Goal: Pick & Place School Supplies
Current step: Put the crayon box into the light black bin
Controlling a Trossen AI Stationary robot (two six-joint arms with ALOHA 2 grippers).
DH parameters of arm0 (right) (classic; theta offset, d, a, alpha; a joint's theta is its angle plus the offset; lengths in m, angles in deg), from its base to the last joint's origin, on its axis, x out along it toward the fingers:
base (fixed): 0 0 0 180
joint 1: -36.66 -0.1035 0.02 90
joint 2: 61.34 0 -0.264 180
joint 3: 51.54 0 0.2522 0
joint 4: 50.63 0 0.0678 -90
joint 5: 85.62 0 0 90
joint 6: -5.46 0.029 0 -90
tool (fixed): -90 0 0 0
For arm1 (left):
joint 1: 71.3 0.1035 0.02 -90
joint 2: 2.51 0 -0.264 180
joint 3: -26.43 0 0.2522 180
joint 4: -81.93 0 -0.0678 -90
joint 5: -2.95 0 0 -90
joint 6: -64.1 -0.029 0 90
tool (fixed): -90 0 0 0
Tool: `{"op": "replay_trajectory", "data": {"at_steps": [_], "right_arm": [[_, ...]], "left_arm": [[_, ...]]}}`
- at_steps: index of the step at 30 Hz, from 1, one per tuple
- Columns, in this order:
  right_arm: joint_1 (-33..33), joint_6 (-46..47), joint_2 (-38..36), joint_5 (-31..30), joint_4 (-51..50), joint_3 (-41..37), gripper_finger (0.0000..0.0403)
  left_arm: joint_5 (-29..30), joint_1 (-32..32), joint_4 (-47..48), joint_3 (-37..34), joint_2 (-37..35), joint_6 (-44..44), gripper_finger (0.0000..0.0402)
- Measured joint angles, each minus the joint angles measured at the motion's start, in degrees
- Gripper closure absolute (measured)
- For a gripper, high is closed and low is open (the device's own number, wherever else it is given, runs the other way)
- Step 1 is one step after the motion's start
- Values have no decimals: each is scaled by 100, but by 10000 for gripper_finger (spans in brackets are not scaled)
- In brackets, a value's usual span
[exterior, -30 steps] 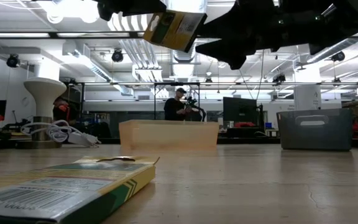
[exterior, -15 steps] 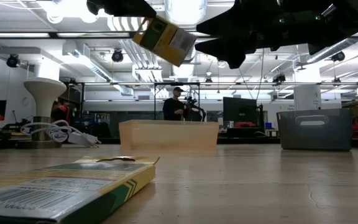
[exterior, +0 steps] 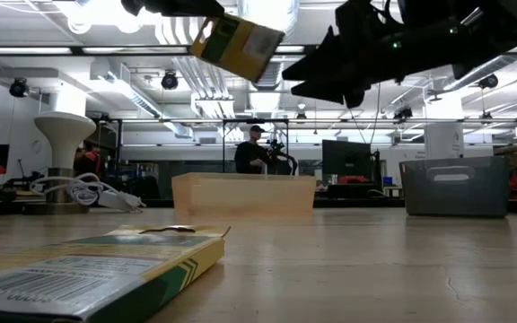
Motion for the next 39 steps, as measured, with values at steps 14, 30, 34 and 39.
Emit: {"op": "replay_trajectory", "data": {"at_steps": [14, 30, 34, 39], "right_arm": [[3, 76, 0, 14, -120, -4, 110], [3, 123, -39, 68, -118, -9, 115], [3, 135, -39, 270, -73, -10, 120], [3, 150, -39, 611, 279, -11, 126]], "left_arm": [[2, -9, 2, 0, -2, -47, 396], [2, -7, 17, 0, -2, -49, 396], [2, -5, 17, 0, -2, -49, 396], [2, -5, 17, 0, -4, -19, 396]]}}
